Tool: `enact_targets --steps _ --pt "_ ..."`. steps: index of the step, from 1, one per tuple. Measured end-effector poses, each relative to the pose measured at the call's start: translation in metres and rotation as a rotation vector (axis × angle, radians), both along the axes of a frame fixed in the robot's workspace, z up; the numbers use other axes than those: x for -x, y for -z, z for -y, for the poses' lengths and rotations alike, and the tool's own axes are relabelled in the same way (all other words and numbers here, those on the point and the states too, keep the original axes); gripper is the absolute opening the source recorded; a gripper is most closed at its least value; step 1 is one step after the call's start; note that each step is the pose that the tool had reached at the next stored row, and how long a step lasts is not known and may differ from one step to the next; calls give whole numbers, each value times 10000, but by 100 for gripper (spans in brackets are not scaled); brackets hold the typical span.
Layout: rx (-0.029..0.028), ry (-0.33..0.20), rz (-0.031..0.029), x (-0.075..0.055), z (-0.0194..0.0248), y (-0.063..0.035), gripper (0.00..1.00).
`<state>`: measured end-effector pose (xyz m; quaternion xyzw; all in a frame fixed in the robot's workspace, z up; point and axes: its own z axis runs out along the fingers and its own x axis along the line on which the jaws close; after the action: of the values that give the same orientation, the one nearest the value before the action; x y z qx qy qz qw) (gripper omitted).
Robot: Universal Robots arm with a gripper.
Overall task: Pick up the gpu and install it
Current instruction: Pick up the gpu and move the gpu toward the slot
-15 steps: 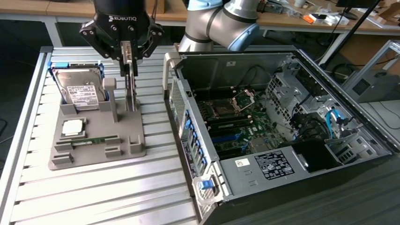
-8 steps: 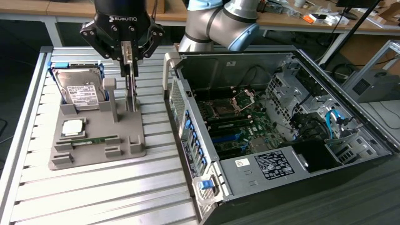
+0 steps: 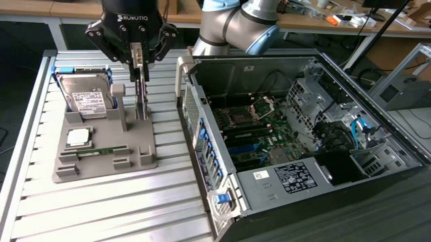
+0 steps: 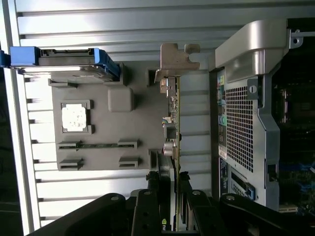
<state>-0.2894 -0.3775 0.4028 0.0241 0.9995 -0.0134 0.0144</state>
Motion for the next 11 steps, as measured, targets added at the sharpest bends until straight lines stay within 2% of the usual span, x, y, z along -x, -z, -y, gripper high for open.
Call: enact_targets --steps 11 --pt "1 0 -1 0 7 -107 27"
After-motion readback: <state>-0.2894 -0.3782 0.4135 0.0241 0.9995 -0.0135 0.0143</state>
